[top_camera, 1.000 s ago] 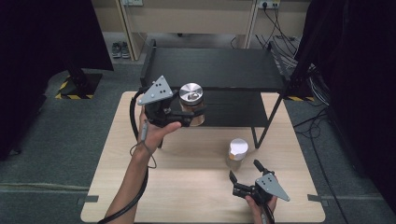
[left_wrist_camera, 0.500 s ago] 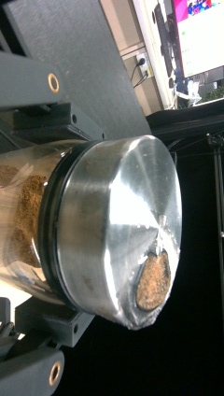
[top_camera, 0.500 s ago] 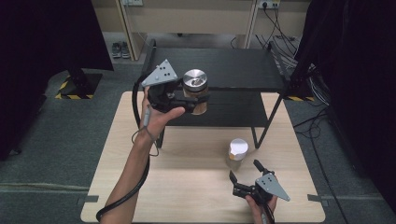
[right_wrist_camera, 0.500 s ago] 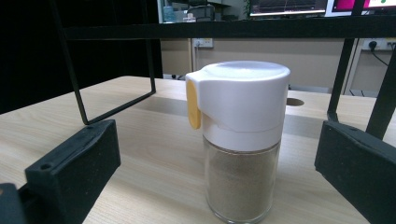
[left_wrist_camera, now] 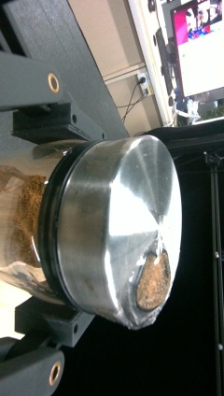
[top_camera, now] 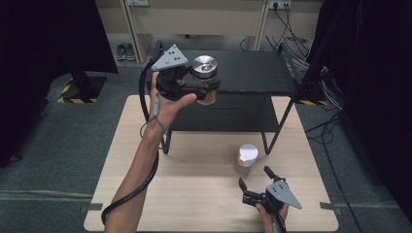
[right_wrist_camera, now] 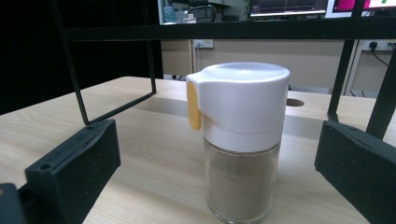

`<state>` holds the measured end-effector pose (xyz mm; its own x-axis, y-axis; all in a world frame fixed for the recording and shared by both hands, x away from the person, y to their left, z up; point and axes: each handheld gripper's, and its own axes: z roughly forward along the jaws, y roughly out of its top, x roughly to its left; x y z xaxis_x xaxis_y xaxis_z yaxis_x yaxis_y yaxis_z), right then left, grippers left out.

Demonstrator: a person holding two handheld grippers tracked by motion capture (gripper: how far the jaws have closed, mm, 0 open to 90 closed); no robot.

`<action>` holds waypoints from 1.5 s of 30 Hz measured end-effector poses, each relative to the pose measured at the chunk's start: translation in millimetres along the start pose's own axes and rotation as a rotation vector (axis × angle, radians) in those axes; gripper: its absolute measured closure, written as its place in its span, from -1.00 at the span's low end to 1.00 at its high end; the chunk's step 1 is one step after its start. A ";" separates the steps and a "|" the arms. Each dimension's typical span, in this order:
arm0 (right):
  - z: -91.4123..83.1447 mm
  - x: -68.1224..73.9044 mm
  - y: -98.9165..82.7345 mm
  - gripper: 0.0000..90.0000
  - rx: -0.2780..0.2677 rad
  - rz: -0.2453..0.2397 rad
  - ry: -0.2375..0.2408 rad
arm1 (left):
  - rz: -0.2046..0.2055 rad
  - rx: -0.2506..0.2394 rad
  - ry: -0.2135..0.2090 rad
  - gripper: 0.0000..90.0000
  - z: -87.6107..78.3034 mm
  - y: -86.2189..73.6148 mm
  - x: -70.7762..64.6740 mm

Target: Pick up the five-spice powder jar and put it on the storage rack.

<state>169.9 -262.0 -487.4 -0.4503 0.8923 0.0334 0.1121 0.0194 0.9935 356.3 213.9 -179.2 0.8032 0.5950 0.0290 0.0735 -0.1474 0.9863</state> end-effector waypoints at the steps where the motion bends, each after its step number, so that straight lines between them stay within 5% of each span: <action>1: 0.0 0.0 0.0 -0.99 0.000 0.000 0.000 | 0.000 0.000 0.000 -0.32 0.0 0.0 0.0; 27: 0.3 -0.9 0.5 -0.99 0.004 0.001 0.009 | -0.078 0.023 0.198 -0.32 39.0 9.4 9.6; 45: 0.2 -0.6 1.0 -0.99 0.006 -0.002 0.017 | -0.093 -0.004 0.233 -0.32 47.5 -0.4 5.1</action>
<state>170.5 -262.4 -486.5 -0.4660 0.8842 0.0329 0.1161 0.0243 0.9929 388.5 179.4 -187.2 0.6351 0.7720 -0.0260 0.1381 -0.0804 0.9872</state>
